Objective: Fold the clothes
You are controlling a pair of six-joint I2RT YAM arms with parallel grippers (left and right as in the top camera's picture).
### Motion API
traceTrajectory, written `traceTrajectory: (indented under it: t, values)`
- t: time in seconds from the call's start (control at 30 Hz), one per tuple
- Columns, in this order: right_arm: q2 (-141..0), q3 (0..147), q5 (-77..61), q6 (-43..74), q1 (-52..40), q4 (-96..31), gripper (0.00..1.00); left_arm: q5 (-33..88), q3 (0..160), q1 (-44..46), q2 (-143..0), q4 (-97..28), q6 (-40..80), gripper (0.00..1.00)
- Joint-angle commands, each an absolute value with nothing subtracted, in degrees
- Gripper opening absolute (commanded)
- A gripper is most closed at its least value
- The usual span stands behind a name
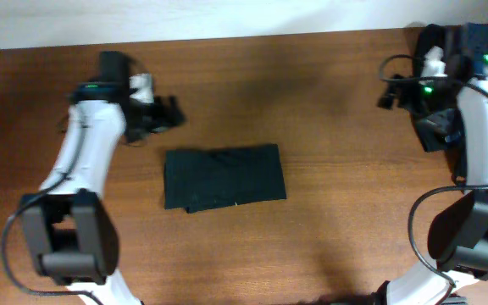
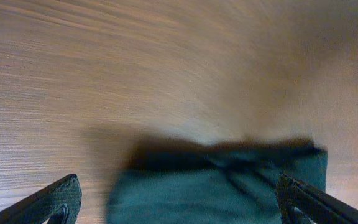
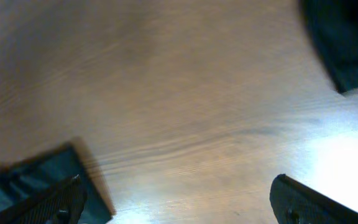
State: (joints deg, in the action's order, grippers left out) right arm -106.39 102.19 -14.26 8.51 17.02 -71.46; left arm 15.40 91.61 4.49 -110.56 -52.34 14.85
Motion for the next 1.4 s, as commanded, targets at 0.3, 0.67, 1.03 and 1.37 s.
traceTrajectory:
  t: [0.3, 0.67, 1.03, 1.37]
  values:
    - [-106.6, 92.2, -25.3, -5.8, 15.4, -77.2, 0.99, -7.9, 90.8, 26.7, -110.3, -54.1, 17.4, 0.99]
    - [-106.6, 71.7, -28.3, -5.8, 3.3, -57.7, 0.99, -8.1, 86.6, 25.5, -111.9, -57.1, 18.9, 0.99]
    - [-106.6, 70.5, -27.7, -6.0, -5.4, -50.0, 1.00, -4.1, 85.9, 17.4, -111.9, -59.5, 19.7, 0.89]
    - [-106.6, 70.5, -27.7, -3.9, -5.7, -46.8, 0.77, -2.3, 80.9, 11.7, -111.9, -59.4, 19.7, 0.01]
